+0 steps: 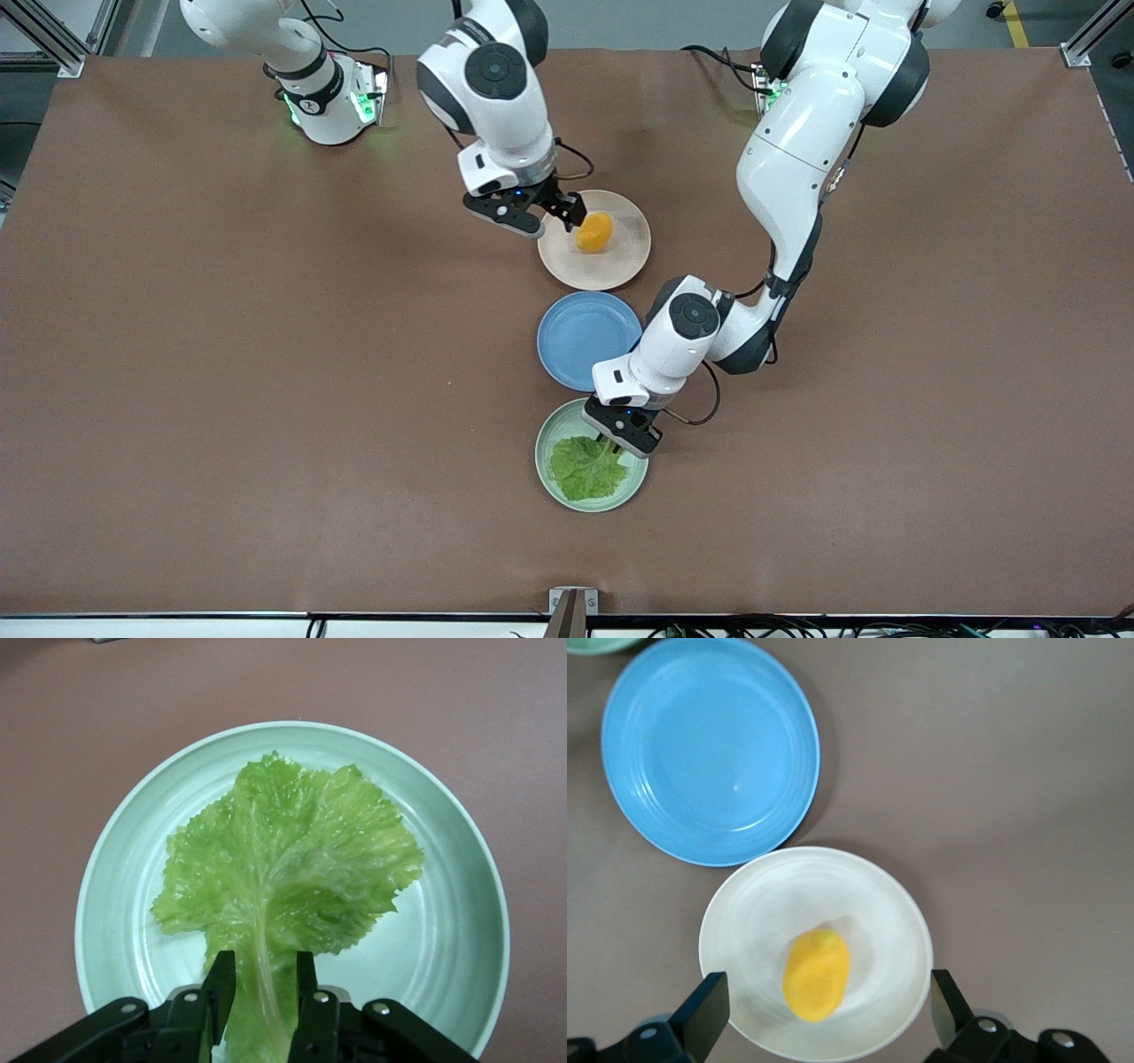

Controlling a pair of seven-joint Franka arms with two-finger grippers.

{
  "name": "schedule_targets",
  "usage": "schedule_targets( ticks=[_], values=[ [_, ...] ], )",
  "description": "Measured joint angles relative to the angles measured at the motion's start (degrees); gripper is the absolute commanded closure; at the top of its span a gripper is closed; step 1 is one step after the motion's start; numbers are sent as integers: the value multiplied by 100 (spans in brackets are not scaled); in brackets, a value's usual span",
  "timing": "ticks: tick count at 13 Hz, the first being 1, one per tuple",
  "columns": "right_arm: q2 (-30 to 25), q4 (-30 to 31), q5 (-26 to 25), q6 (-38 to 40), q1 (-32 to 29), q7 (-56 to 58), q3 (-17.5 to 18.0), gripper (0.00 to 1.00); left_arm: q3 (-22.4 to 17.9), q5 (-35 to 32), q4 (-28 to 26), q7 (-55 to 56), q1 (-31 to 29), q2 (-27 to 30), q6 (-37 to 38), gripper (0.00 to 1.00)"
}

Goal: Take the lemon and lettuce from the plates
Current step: 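Grasp the lettuce with the left gripper while the right gripper reaches the lemon, then lift the lettuce off the plate while the right gripper lifts the lemon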

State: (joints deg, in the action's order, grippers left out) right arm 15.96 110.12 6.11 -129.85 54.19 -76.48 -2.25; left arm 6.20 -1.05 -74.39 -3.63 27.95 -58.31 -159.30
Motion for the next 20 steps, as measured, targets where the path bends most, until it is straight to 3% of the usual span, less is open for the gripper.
schedule_targets(
  ticks=[4,12,13,14,15,17,18,20],
  values=[
    [778,-12,-372,-791,352,-1100,-6,0,-15,-1,4,-1,0,-7,-1,95],
    [1799,-438,-389,-1272,723,-2016,-18,3,-213,-1,122,330,-15,173,-24,95],
    [1896,-521,-390,-1272,762,-2043,-20,10,-237,-1,107,411,-27,275,-10,94],
    [1982,-580,-395,-1272,816,-2066,-22,22,-254,-1,66,487,-45,407,45,94],
    [2039,-619,-399,-1272,872,-2079,-29,41,-270,-1,8,594,-71,548,155,94],
    [2068,-635,-403,-1272,935,-2112,-35,88,-286,-1,-158,759,-224,898,417,94],
    [2067,-645,-403,-1267,937,-2128,-38,98,-288,-1,-272,777,-335,1112,619,94],
    [2068,-671,-403,-1240,932,-2143,-96,100,-292,-1,-719,785,-558,1651,1089,94]
  ],
)
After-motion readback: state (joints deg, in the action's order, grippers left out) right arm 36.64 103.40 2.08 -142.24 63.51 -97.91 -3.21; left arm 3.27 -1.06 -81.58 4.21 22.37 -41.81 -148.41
